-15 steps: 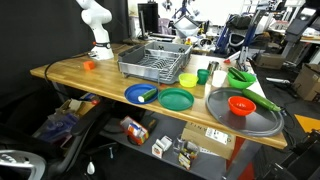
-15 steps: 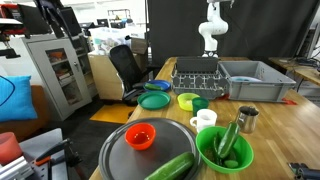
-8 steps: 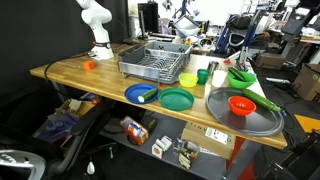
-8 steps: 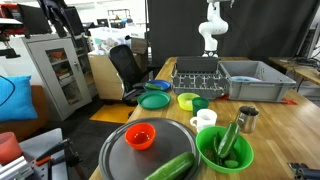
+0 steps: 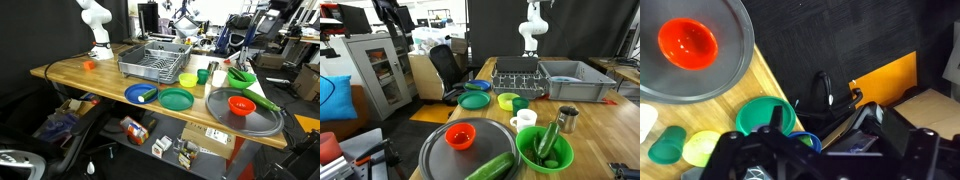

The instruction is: Put the zucchini on the blue plate in the green bowl

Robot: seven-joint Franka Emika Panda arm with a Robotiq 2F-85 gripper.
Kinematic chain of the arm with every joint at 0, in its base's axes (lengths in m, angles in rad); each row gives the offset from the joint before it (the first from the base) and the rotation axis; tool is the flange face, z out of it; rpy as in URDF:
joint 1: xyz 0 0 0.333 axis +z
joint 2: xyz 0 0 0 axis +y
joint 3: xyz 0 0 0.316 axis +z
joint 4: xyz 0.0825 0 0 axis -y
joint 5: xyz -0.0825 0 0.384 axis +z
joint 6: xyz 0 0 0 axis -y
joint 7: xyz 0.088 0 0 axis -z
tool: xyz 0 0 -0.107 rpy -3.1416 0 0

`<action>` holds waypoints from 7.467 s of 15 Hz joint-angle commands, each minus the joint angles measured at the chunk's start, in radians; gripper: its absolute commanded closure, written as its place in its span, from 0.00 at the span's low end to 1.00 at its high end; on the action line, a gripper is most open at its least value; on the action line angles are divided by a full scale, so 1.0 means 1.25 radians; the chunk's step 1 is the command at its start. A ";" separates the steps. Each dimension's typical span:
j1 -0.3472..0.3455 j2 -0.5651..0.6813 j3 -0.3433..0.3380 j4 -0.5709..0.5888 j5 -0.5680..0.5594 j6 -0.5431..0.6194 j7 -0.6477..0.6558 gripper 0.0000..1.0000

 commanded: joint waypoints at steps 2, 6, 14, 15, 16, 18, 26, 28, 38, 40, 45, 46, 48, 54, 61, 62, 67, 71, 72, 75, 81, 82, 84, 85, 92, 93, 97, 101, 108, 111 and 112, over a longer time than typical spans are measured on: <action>-0.028 0.204 0.064 0.126 -0.048 0.050 0.055 0.00; -0.038 0.374 0.096 0.232 -0.079 0.103 0.140 0.00; -0.030 0.363 0.096 0.221 -0.066 0.115 0.120 0.00; -0.030 0.362 0.095 0.219 -0.066 0.115 0.120 0.00; -0.030 0.362 0.096 0.218 -0.066 0.115 0.120 0.00; -0.030 0.402 0.094 0.265 -0.058 0.098 0.123 0.00; -0.018 0.757 0.105 0.638 -0.178 -0.013 0.310 0.00; -0.001 0.843 0.096 0.730 -0.183 -0.019 0.378 0.00; 0.009 0.881 0.095 0.746 -0.169 0.032 0.375 0.00; 0.035 0.913 0.068 0.799 -0.193 -0.011 0.482 0.00; 0.067 1.057 0.038 1.002 -0.176 -0.140 0.705 0.00; 0.066 1.090 0.039 1.042 -0.160 -0.145 0.740 0.00; 0.061 1.149 0.041 1.112 -0.133 -0.148 0.810 0.00; 0.047 1.203 0.051 1.159 -0.077 -0.067 0.851 0.00; 0.070 1.234 0.007 1.178 -0.078 -0.019 1.047 0.00; 0.075 1.244 -0.002 1.180 -0.084 -0.012 1.094 0.00; 0.073 1.300 -0.003 1.183 -0.074 0.027 1.287 0.00; 0.065 1.340 0.004 1.207 -0.082 0.025 1.356 0.00; 0.059 1.348 0.013 1.213 -0.076 0.023 1.357 0.00; 0.059 1.373 0.006 1.232 -0.087 0.014 1.374 0.00; 0.057 1.418 0.008 1.276 -0.091 0.015 1.368 0.00; 0.058 1.424 0.007 1.282 -0.093 0.021 1.367 0.11; 0.058 1.435 0.006 1.295 -0.094 0.016 1.368 0.33; 0.058 1.440 0.007 1.300 -0.094 0.016 1.367 0.40; 0.060 1.450 0.002 1.316 -0.100 0.025 1.368 0.81; 0.061 1.446 0.001 1.312 -0.102 0.028 1.370 0.81; 0.065 1.407 -0.002 1.282 -0.090 0.027 1.372 0.83; 0.080 1.347 -0.009 1.244 -0.094 0.083 1.385 0.83; 0.104 1.182 -0.045 1.072 -0.111 0.145 1.455 0.83; 0.121 1.091 -0.074 0.960 -0.132 0.201 1.493 0.83; 0.116 1.063 -0.069 0.925 -0.159 0.219 1.525 0.83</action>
